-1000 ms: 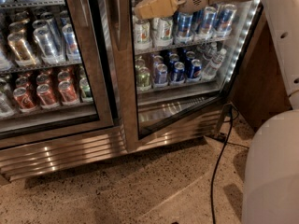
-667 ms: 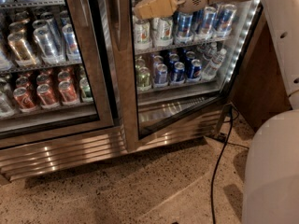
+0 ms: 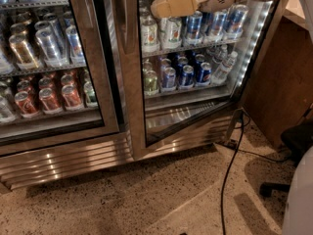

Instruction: Open right fridge door

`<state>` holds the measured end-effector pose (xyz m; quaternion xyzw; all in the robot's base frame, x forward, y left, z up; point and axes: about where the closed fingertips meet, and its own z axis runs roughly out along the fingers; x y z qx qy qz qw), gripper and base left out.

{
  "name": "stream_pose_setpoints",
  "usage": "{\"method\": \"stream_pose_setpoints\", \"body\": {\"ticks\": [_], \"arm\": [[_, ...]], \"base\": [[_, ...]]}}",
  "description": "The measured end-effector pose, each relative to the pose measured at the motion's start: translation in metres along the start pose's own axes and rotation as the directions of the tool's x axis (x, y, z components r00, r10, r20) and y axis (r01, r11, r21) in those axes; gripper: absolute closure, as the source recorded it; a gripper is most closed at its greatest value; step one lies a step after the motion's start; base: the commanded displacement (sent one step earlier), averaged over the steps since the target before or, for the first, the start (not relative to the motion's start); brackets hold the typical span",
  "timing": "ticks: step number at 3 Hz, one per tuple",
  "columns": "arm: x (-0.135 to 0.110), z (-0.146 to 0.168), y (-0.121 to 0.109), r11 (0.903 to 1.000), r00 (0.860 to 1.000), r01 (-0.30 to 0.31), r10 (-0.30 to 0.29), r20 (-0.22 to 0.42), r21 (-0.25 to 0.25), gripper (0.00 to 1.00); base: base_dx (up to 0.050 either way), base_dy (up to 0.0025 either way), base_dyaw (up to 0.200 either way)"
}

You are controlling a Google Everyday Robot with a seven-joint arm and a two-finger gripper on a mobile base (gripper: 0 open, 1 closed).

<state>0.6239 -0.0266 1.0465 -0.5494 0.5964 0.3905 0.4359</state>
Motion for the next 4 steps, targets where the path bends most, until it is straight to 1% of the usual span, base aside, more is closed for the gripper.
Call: {"method": "stream_pose_setpoints", "body": {"ticks": [1, 2, 3, 4], "arm": [[-0.009, -0.003, 0.025, 0.998, 1.0, 0.022, -0.021, 0.013, -0.059, 1.0], [-0.016, 0.023, 0.059, 0.9786, 0.998, 0.044, -0.034, 0.052, -0.201, 1.0], [-0.016, 0.023, 0.059, 0.9786, 0.998, 0.044, -0.034, 0.052, -0.201, 1.0], [-0.016, 0.027, 0.074, 0.9815, 0.999, 0.017, -0.008, 0.048, -0.191, 1.0]], "base": [[0.0, 0.0, 0.0], [0.0, 0.0, 0.0], [0.0, 0.0, 0.0], [0.0, 0.0, 0.0]]}}
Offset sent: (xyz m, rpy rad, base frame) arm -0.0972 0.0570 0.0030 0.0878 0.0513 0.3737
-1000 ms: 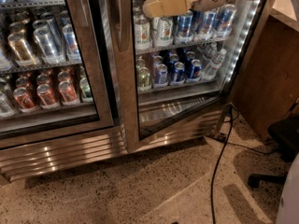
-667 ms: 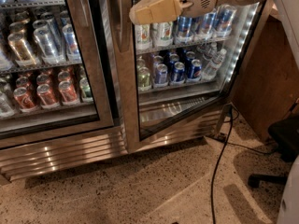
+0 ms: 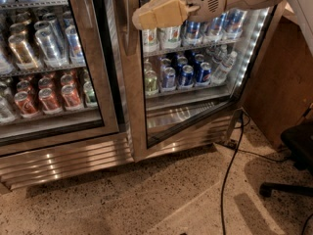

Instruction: Open right fridge door

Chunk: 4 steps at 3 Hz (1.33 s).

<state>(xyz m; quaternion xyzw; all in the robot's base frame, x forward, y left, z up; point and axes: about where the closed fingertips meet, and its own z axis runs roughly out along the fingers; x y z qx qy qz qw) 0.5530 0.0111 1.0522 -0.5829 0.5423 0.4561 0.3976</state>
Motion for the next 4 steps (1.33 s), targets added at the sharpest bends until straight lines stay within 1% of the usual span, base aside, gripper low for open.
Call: {"method": "stream_pose_setpoints", "body": {"ticks": [1, 2, 3, 4], "arm": [[-0.037, 0.003, 0.048, 0.9969, 0.999, 0.014, -0.018, 0.052, 0.078, 1.0], [-0.045, 0.032, 0.092, 0.9936, 0.999, 0.01, -0.015, 0.047, 0.113, 1.0], [-0.019, 0.065, 0.11, 0.9986, 0.999, -0.044, 0.044, -0.003, 0.03, 1.0], [-0.02, 0.071, 0.115, 0.9992, 0.999, -0.04, 0.04, -0.012, 0.003, 1.0]], "base": [[0.0, 0.0, 0.0], [0.0, 0.0, 0.0], [0.0, 0.0, 0.0], [0.0, 0.0, 0.0]]}}
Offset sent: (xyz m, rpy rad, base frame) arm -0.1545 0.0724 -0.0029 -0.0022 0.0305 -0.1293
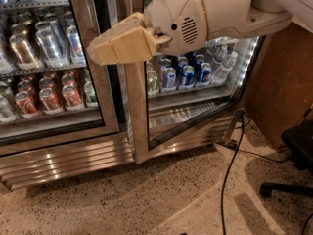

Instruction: Open right fridge door

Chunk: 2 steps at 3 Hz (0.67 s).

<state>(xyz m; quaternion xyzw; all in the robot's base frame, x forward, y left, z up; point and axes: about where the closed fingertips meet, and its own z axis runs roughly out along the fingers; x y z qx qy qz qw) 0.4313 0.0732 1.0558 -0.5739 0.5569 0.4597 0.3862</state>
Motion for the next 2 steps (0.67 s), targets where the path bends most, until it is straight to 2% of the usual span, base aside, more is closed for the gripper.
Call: {"method": "stream_pose_setpoints", "body": {"ticks": [1, 2], "arm": [[0.003, 0.02, 0.006, 1.0, 1.0, 0.001, -0.001, 0.006, -0.005, 1.0], [0.003, 0.056, 0.029, 0.9995, 0.999, 0.004, -0.005, 0.051, 0.033, 1.0]], "base": [[0.0, 0.0, 0.0], [0.0, 0.0, 0.0]]}}
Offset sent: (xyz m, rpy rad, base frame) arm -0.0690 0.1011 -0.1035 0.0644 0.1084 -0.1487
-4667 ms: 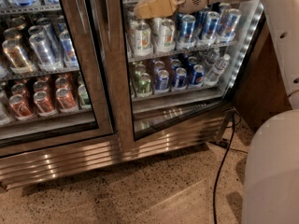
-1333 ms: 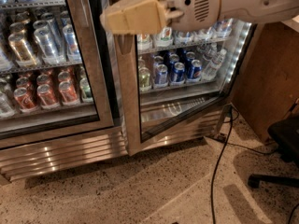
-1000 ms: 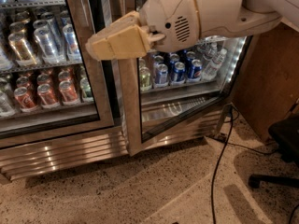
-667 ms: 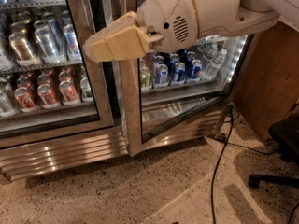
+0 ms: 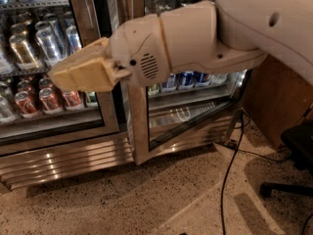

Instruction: Open right fridge door

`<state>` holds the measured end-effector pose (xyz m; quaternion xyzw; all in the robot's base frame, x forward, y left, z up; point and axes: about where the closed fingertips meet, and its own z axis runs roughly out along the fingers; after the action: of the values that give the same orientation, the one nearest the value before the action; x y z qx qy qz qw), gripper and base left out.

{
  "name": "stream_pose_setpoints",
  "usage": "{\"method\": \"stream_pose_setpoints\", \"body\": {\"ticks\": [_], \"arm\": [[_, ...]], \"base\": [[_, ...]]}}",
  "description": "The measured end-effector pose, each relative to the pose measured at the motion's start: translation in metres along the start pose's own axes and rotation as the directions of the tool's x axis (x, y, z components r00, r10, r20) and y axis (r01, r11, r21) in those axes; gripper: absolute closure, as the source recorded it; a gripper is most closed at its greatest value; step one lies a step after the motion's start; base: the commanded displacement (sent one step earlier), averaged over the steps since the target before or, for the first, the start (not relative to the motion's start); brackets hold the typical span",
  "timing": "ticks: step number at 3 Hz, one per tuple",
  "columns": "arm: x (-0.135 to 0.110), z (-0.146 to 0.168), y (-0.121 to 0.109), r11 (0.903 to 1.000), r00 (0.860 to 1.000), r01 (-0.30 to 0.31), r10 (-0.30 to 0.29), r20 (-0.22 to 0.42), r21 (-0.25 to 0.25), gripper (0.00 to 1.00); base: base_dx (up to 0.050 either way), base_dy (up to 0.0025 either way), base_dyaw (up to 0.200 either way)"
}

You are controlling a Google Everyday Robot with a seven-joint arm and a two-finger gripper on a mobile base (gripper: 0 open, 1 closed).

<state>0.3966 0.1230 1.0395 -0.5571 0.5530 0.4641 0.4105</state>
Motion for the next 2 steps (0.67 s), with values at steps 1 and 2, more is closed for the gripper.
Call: {"method": "stream_pose_setpoints", "body": {"ticks": [1, 2], "arm": [[0.029, 0.038, 0.014, 0.9951, 0.998, -0.066, 0.065, 0.024, 0.073, 1.0], [0.073, 0.081, 0.03, 0.9841, 0.989, -0.15, 0.15, 0.015, 0.094, 1.0]], "base": [[0.0, 0.0, 0.0], [0.0, 0.0, 0.0]]}}
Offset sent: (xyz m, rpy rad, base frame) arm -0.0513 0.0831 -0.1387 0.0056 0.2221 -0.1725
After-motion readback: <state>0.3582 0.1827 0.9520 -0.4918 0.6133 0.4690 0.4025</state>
